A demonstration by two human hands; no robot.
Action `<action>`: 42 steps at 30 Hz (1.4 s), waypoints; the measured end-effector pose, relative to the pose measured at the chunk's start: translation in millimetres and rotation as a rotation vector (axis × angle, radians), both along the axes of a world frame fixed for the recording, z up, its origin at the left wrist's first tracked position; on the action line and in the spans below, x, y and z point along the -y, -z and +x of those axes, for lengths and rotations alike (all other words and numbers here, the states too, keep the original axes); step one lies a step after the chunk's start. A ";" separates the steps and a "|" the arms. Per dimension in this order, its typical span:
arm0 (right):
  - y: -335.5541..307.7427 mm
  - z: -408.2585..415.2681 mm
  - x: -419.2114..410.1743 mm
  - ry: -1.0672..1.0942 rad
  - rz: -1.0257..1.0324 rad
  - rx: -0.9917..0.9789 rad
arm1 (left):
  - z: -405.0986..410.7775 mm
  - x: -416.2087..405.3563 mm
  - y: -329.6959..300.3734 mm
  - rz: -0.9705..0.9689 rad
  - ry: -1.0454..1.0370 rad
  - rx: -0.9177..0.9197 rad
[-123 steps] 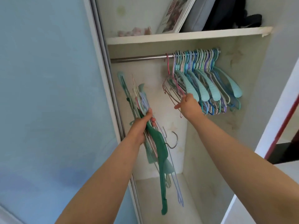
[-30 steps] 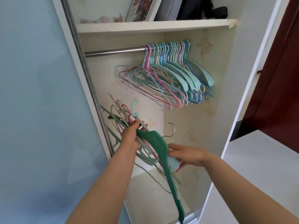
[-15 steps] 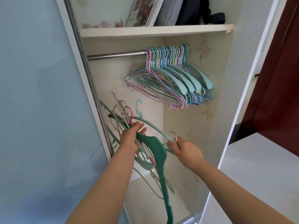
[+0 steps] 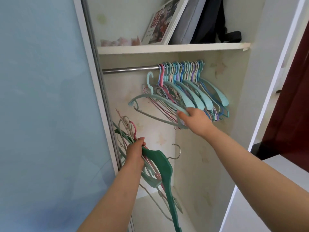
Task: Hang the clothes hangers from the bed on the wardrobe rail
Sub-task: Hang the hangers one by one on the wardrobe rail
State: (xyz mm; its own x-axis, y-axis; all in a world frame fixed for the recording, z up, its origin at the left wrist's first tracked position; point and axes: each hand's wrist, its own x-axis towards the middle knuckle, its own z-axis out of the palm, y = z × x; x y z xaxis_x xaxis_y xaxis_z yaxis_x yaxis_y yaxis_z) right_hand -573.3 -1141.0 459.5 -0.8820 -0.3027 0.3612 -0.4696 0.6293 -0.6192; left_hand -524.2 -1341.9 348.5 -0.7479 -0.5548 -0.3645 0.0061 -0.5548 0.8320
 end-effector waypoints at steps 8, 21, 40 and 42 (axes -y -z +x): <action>-70.0 -38.7 25.2 -0.130 -0.046 0.040 | -4.9 0.7 -18.1 0.025 -0.034 -0.022; -54.8 -71.2 34.8 -0.180 -0.398 0.567 | -8.7 -11.8 -31.2 -0.010 -0.024 -0.026; -20.9 -8.8 40.1 0.055 0.195 0.087 | -7.3 -25.3 -44.2 -0.083 0.177 -0.151; -17.9 6.6 27.6 -0.023 0.235 0.102 | -6.1 -29.0 -46.5 -0.042 0.203 -0.174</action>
State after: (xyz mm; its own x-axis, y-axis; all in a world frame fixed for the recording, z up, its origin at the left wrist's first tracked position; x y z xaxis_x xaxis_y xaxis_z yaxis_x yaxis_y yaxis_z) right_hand -566.6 -1168.6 477.4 -0.9023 -0.3880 0.1882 -0.4279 0.7514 -0.5024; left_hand -530.3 -1312.9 395.0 -0.8948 -0.3989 -0.2005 0.0432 -0.5243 0.8504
